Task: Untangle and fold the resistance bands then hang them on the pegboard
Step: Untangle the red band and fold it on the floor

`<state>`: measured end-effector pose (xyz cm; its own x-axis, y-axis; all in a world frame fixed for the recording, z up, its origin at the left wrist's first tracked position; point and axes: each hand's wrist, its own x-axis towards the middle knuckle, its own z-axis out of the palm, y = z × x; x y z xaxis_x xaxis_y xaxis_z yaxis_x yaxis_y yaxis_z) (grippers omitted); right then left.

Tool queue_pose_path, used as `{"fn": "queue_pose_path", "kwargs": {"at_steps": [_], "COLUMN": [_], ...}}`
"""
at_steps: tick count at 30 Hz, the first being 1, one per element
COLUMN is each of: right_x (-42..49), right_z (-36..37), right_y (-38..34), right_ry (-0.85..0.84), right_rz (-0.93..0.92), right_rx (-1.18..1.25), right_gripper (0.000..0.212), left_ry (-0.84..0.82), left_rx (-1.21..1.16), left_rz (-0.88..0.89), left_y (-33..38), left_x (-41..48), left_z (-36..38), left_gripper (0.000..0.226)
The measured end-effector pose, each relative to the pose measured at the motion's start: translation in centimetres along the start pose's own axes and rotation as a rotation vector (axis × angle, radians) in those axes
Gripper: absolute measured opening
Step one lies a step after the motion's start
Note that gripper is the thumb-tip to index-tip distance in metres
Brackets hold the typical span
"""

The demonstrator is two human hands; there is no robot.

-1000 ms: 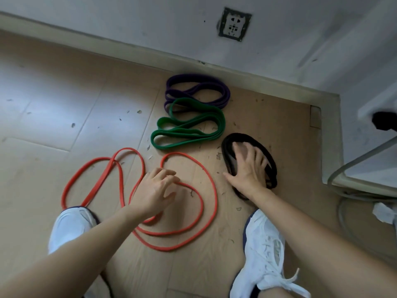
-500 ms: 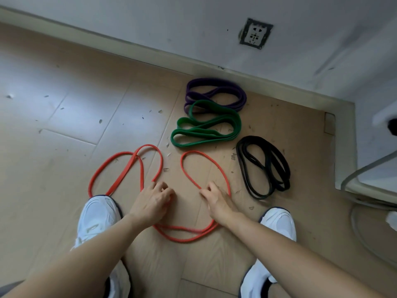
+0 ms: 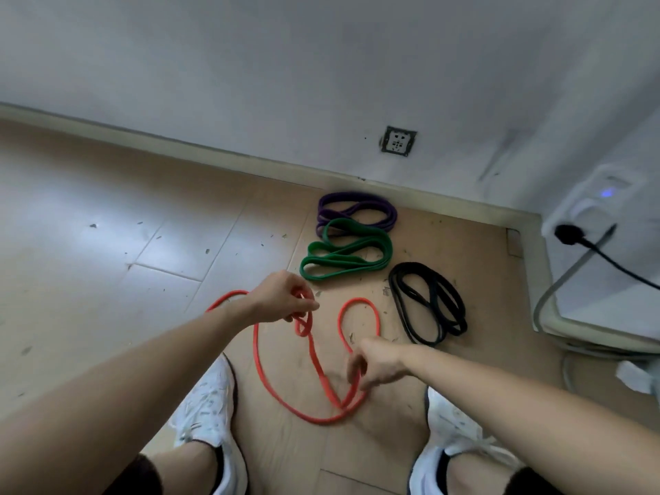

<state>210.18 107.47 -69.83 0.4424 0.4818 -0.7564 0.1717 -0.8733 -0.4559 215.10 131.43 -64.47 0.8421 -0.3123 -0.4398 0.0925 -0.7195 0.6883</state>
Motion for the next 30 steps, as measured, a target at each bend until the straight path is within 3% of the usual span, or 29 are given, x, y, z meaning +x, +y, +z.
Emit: {"fn": "queue_pose_path", "kwargs": {"at_steps": [5, 7, 13, 21, 30], "right_x": [-6.3, -8.7, -15.3, -25.1, -33.7], "right_z": [-4.1, -5.4, -9.3, -16.0, -22.7], "right_y": [-4.2, -6.7, -13.4, -18.4, -22.7], "right_ry": [0.447, 0.518, 0.587, 0.796, 1.106], "right_rz": [-0.135, -0.247, -0.42, -0.539, -0.692], "right_rx": [0.358, 0.491, 0.628, 0.51, 0.315], "right_gripper": [0.054, 0.064, 0.02, 0.004, 0.014], "left_ry": [-0.013, 0.028, 0.198, 0.509, 0.525], "left_rx": [-0.079, -0.125, -0.254, -0.575, -1.003], "left_rz": [0.156, 0.228, 0.416, 0.493, 0.713], "left_y": [7.5, 10.6, 18.3, 21.9, 25.2], "left_x": [-5.3, -7.6, -14.0, -18.2, -18.7], "left_z": [-4.1, -5.7, -10.4, -16.6, -21.2], "left_gripper": [0.016, 0.015, 0.012, 0.013, 0.004]}}
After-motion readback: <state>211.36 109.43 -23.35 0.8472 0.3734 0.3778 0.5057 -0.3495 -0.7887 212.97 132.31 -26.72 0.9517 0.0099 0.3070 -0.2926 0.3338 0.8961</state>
